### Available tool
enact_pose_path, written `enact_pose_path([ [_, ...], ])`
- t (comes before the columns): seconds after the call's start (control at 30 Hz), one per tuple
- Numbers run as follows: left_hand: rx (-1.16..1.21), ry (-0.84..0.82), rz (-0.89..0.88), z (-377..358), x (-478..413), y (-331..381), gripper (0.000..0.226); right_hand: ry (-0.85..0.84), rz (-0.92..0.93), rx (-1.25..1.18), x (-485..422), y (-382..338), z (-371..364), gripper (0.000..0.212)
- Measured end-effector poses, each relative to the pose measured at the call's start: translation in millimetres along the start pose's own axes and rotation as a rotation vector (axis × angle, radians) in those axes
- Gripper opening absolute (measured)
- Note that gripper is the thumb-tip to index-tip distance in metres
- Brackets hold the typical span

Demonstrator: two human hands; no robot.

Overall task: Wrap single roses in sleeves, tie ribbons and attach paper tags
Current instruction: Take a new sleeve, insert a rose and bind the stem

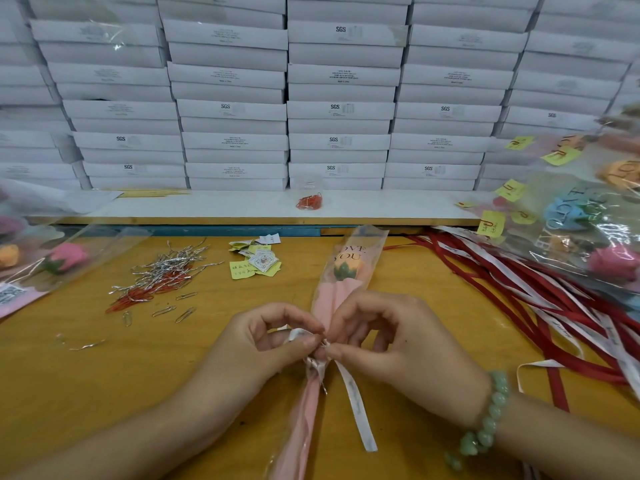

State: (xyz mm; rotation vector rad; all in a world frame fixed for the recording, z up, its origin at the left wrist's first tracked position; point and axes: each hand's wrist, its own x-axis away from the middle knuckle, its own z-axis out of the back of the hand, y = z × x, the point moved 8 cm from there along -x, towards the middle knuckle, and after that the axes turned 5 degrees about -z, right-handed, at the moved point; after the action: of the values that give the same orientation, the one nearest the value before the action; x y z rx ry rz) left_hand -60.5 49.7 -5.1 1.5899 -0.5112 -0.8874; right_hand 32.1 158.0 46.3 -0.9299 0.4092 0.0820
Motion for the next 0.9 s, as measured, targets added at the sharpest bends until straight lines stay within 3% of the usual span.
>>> enact_pose_path([
  [0.33,-0.057,-0.055,-0.06,-7,1,7,0.013,0.035,-0.025,0.085,0,10,-7,0.034],
  [0.43,-0.058,-0.078,-0.09,-10,2,11,0.01,-0.005,-0.045,0.003,0,13,-11,0.041],
  [0.57,-0.092,-0.082,-0.173,-10,2,18,0.008,-0.03,-0.028,0.019,1,13,-14,0.037],
  [0.9,-0.456,-0.074,-0.424,-14,10,39,0.005,-0.072,-0.033,0.067,2,15,-20,0.024],
])
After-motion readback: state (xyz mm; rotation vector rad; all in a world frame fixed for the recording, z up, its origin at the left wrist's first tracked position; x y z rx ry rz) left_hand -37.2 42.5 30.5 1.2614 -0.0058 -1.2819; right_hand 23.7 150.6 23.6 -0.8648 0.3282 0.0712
